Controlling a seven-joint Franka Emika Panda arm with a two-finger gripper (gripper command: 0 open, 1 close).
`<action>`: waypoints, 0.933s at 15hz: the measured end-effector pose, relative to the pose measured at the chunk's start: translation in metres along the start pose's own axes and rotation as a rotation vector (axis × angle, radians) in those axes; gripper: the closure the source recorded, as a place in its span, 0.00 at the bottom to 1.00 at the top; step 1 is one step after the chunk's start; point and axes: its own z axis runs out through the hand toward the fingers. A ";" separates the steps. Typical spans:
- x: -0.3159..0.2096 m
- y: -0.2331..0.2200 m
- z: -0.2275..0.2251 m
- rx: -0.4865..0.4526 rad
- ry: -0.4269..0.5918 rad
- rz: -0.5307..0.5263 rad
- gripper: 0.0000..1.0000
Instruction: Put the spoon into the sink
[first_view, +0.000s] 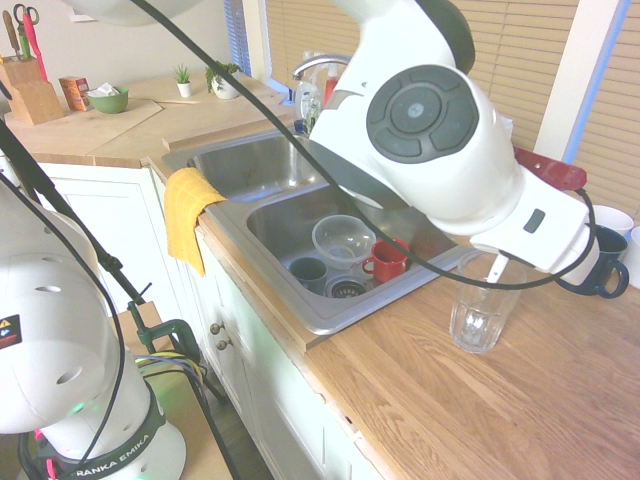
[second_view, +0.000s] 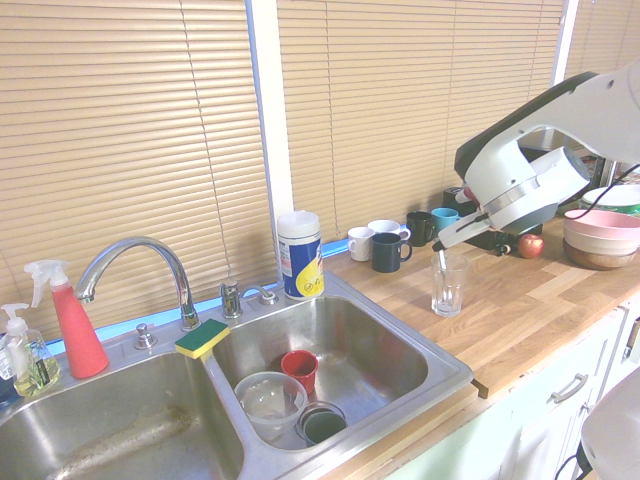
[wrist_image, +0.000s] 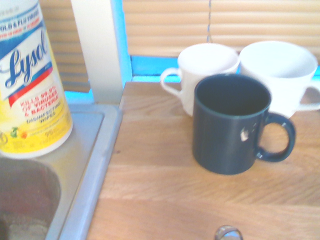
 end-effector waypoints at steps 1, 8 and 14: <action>0.004 0.001 -0.007 0.005 0.009 0.001 1.00; 0.008 -0.011 -0.075 0.072 0.058 -0.018 1.00; -0.006 -0.047 -0.135 0.124 0.102 -0.048 1.00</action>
